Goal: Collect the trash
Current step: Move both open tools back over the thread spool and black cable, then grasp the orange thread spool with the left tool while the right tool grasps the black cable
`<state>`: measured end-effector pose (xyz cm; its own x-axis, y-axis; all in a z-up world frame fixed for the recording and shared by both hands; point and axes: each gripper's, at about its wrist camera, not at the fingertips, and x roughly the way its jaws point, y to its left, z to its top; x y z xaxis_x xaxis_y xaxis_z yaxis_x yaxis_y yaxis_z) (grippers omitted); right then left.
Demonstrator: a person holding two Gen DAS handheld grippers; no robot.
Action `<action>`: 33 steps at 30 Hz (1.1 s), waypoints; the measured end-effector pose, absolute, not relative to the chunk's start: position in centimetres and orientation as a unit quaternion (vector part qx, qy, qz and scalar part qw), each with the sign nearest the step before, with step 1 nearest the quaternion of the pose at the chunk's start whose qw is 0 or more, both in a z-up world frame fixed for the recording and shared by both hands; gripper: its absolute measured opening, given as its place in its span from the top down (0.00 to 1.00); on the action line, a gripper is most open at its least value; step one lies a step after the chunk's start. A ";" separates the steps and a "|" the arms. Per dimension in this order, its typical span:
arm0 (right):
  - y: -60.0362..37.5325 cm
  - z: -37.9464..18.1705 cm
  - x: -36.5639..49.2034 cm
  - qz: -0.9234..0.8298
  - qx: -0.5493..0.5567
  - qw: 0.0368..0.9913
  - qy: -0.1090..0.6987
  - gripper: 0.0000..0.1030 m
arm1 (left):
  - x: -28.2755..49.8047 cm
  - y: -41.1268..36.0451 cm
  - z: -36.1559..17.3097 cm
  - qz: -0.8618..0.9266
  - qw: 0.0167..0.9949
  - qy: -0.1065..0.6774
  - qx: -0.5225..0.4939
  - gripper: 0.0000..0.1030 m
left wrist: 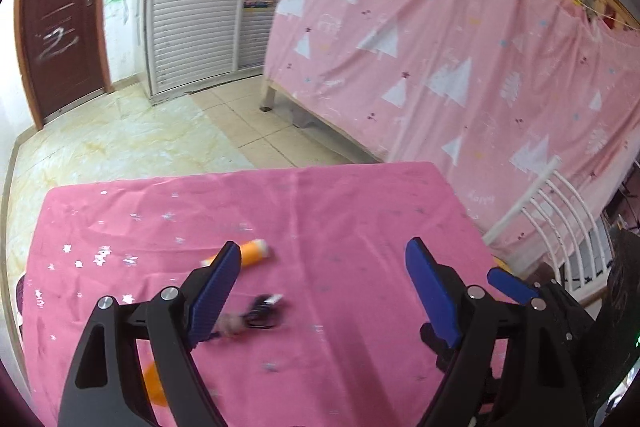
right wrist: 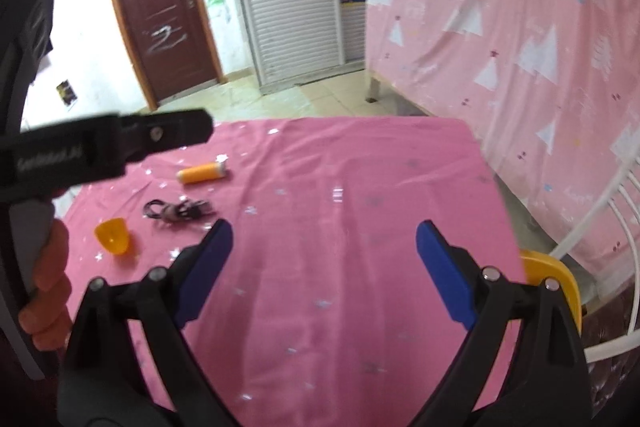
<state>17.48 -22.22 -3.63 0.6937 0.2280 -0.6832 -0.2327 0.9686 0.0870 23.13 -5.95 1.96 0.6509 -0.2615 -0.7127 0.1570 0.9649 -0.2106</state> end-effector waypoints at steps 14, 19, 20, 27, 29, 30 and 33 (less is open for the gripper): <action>-15.0 -4.5 18.7 0.209 -0.025 0.899 0.385 0.13 | 28.4 0.3 -2.3 -0.065 0.882 0.466 -0.010 0.24; -14.4 -4.8 19.6 0.208 -0.030 0.896 0.392 0.11 | 29.5 -0.1 -3.6 -0.079 0.874 0.479 0.007 0.24; -14.4 -4.8 19.7 0.207 -0.030 0.896 0.393 0.11 | 29.7 -0.4 -3.8 -0.083 0.873 0.480 0.013 0.26; -14.1 -5.0 20.2 0.204 -0.035 0.894 0.398 0.11 | 31.1 -2.1 -4.7 -0.092 0.864 0.491 0.056 0.61; -13.9 -5.1 20.4 0.204 -0.037 0.893 0.399 0.11 | 31.1 -2.1 -4.6 -0.097 0.864 0.491 0.061 0.64; -13.7 -5.2 20.4 0.206 -0.038 0.892 0.400 0.11 | 31.0 -2.2 -4.6 -0.104 0.862 0.491 0.068 0.64; -13.3 -5.3 20.6 0.211 -0.044 0.890 0.402 0.11 | 30.2 -2.2 -4.5 -0.120 0.857 0.494 0.078 0.65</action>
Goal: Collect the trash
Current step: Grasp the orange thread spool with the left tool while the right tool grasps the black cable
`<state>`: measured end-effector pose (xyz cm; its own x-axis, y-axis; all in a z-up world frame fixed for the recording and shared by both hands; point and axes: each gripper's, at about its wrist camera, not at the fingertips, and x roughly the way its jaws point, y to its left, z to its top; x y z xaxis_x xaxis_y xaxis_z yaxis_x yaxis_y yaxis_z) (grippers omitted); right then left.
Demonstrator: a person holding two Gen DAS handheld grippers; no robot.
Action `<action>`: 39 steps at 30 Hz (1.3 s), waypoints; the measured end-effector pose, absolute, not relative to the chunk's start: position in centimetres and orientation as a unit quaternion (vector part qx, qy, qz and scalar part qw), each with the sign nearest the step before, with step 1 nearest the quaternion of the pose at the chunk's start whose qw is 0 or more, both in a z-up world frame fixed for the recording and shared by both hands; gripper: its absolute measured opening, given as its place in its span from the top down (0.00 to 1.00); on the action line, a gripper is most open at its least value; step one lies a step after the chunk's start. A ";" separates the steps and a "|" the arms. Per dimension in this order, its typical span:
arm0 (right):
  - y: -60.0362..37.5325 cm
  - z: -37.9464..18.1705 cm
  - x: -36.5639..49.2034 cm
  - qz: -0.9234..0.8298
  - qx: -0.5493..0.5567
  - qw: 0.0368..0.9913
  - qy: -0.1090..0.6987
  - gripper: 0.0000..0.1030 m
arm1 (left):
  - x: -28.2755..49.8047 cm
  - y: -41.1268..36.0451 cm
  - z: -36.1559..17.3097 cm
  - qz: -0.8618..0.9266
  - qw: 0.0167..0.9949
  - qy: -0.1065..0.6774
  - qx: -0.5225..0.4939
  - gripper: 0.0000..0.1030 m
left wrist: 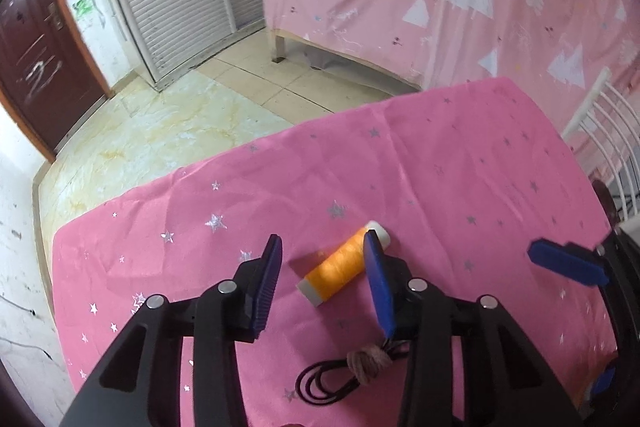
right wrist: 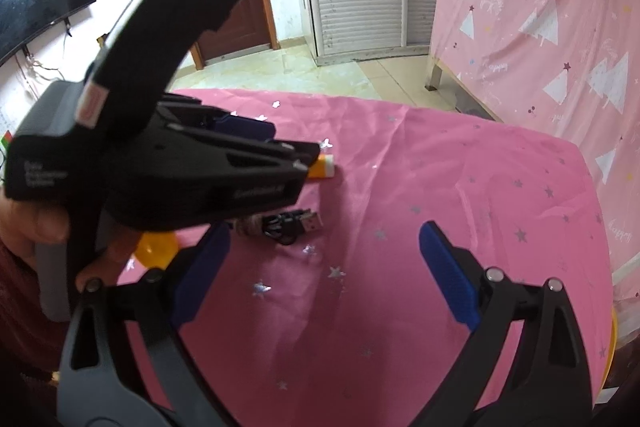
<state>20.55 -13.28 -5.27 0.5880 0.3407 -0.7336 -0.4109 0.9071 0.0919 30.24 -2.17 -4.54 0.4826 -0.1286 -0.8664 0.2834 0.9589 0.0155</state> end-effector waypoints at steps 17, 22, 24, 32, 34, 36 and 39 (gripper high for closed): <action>-11.5 -6.0 21.3 0.214 -0.056 0.883 0.414 0.11 | 30.4 0.1 -5.6 -0.132 0.854 0.500 0.060 0.90; -10.4 -6.5 21.9 0.228 -0.059 0.876 0.421 0.11 | 30.2 2.0 -4.3 -0.131 0.864 0.486 0.033 0.90; -9.9 -6.7 22.1 0.232 -0.062 0.873 0.425 0.11 | 30.2 2.8 -4.0 -0.129 0.866 0.483 0.022 0.90; -8.6 -7.5 22.8 0.226 -0.085 0.868 0.434 0.11 | 30.3 3.7 -4.6 -0.118 0.862 0.493 0.014 0.90; -8.4 -7.7 22.9 0.223 -0.092 0.866 0.437 0.15 | 30.3 3.6 -4.6 -0.118 0.862 0.492 0.016 0.90; -8.0 -7.9 22.7 0.216 -0.103 0.867 0.437 0.23 | 30.5 3.5 -4.5 -0.117 0.862 0.492 0.016 0.90; -7.8 -8.0 22.5 0.220 -0.102 0.867 0.435 0.25 | 30.6 3.5 -4.5 -0.117 0.862 0.493 0.015 0.90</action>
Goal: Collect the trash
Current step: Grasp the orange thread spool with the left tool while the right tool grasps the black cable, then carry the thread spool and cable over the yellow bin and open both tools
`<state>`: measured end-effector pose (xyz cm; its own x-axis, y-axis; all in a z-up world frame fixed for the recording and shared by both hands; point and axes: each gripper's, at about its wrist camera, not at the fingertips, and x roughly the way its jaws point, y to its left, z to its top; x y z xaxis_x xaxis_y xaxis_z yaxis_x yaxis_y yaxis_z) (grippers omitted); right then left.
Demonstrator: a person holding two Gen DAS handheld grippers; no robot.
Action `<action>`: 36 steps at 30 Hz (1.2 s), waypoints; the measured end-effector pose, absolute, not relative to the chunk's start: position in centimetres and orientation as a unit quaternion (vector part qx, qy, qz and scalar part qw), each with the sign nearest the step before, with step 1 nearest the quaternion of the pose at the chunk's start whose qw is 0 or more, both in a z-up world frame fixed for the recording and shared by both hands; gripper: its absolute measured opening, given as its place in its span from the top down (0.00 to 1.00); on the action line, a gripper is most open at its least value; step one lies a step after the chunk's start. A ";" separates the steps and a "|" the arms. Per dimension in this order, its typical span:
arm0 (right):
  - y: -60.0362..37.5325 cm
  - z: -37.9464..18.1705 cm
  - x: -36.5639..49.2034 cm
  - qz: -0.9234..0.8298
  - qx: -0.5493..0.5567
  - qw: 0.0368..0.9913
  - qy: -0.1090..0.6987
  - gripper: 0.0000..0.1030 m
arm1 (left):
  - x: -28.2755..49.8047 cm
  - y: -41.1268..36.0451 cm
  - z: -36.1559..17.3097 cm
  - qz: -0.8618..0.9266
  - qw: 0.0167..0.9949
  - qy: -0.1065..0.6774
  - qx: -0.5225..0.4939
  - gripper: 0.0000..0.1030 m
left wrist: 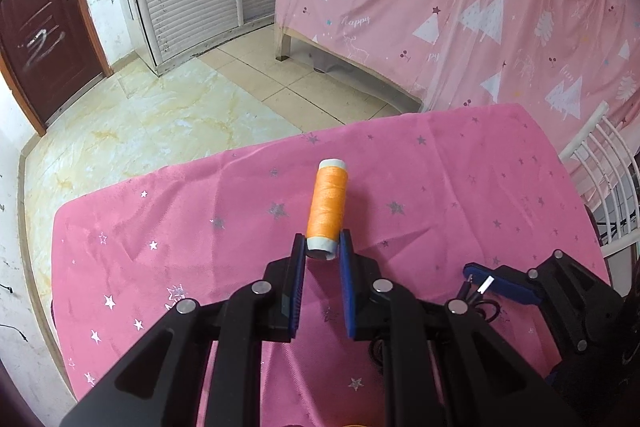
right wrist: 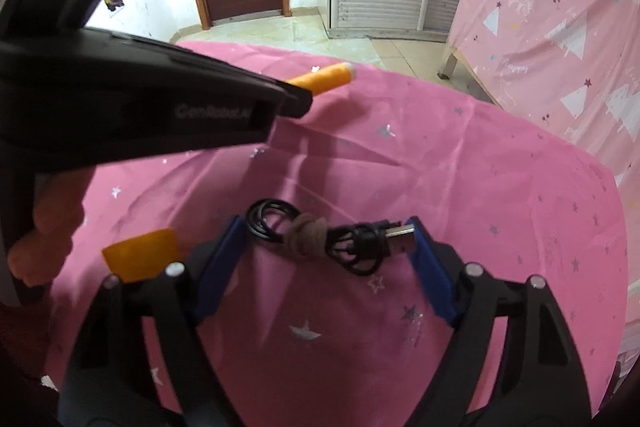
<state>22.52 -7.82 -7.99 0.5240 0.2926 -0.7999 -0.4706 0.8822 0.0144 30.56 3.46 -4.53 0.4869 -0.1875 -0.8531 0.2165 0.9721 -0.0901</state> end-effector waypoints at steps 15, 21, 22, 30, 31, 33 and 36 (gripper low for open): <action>-8.8 -7.7 21.8 0.214 -0.103 0.868 0.436 0.54 | 29.8 3.0 -4.4 -0.124 0.865 0.487 0.013 0.90; -8.8 -7.5 21.3 0.223 -0.110 0.863 0.439 0.68 | 29.6 3.3 -4.4 -0.124 0.864 0.487 0.010 0.90; -8.8 -7.4 21.3 0.223 -0.108 0.863 0.440 0.69 | 29.6 3.2 -4.4 -0.124 0.864 0.487 0.010 0.90; -9.8 -6.7 20.5 0.222 -0.093 0.869 0.432 0.70 | 29.0 3.3 -3.6 -0.128 0.870 0.475 0.016 0.90; -10.2 -6.6 20.4 0.220 -0.092 0.870 0.432 0.70 | 28.7 3.1 -3.5 -0.130 0.872 0.472 0.018 0.90; -10.8 -6.4 20.2 0.217 -0.088 0.872 0.430 0.70 | 28.2 3.1 -3.4 -0.131 0.873 0.470 0.022 0.90; -11.5 -6.2 19.9 0.212 -0.083 0.874 0.429 0.70 | 27.4 2.5 -3.4 -0.131 0.873 0.469 0.031 0.90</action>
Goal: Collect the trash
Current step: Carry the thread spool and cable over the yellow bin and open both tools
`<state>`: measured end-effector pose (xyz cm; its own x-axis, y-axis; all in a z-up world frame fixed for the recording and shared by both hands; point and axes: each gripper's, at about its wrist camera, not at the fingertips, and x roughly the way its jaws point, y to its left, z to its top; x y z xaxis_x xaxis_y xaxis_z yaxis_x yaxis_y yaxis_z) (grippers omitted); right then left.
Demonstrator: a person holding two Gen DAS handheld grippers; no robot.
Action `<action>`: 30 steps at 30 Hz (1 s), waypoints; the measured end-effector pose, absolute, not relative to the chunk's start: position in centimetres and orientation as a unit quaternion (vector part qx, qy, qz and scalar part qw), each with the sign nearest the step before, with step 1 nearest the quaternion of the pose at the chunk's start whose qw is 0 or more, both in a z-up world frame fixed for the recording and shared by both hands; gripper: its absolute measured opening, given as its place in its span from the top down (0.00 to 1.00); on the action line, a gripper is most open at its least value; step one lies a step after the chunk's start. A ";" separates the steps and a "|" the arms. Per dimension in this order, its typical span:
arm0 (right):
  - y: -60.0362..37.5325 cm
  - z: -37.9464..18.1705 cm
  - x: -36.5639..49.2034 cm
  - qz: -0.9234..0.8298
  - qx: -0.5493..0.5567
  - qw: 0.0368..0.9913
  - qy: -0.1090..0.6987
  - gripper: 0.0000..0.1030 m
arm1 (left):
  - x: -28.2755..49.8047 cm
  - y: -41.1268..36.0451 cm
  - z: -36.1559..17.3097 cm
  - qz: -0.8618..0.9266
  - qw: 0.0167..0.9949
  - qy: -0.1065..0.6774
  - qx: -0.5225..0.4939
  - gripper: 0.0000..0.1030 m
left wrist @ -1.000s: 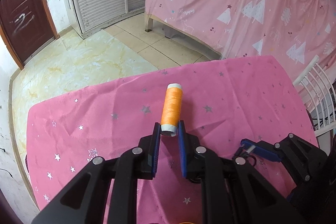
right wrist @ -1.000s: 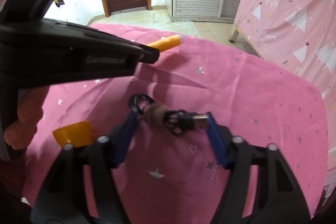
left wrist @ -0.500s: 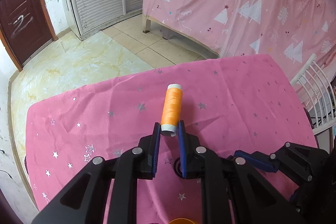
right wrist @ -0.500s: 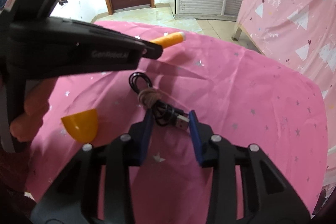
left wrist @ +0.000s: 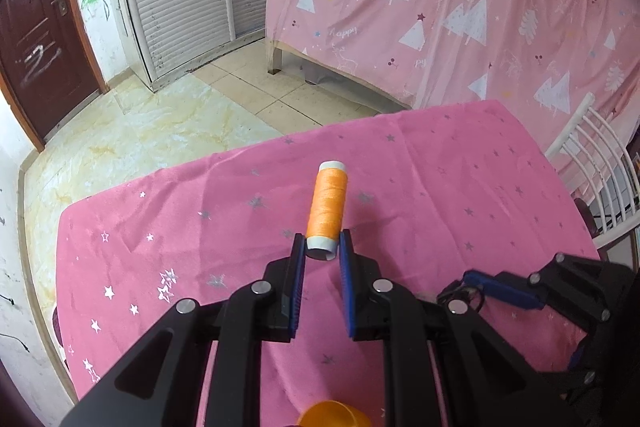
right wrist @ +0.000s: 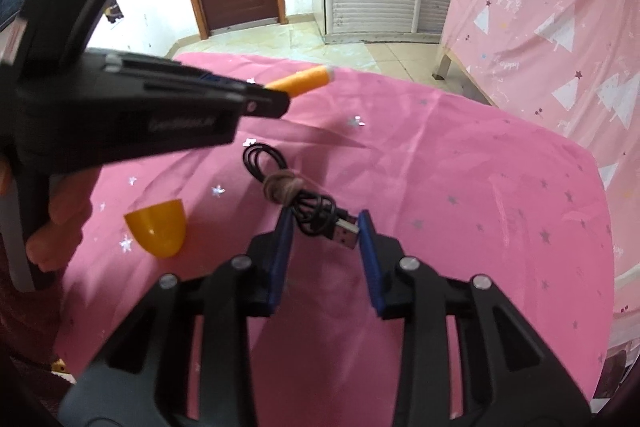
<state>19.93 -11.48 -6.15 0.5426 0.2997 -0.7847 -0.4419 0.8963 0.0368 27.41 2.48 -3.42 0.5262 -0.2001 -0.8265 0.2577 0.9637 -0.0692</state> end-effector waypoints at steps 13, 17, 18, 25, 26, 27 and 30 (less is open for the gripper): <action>-16.5 -5.4 18.5 0.174 -0.047 0.890 0.419 0.70 | 25.6 -1.6 -3.4 -0.133 0.868 0.475 0.061 0.90; -18.6 -5.0 18.3 0.162 -0.032 0.896 0.412 0.70 | 24.9 -3.8 -2.9 -0.139 0.868 0.470 0.075 0.90; -19.1 -5.0 18.2 0.158 -0.029 0.897 0.411 0.70 | 24.7 -4.3 -2.8 -0.140 0.868 0.469 0.078 0.90; -23.7 -4.4 17.6 0.136 0.002 0.907 0.398 0.69 | 23.3 -8.6 -1.6 -0.157 0.868 0.460 0.101 0.90; -24.3 -4.4 17.5 0.133 0.005 0.909 0.396 0.69 | 23.1 -9.2 -1.6 -0.158 0.868 0.460 0.104 0.90; -24.9 -4.3 17.3 0.129 0.010 0.910 0.393 0.69 | 23.0 -9.9 -1.5 -0.160 0.867 0.459 0.107 0.90; -26.9 -4.1 16.8 0.119 0.023 0.914 0.386 0.69 | 22.6 -11.6 -1.2 -0.166 0.866 0.457 0.117 0.90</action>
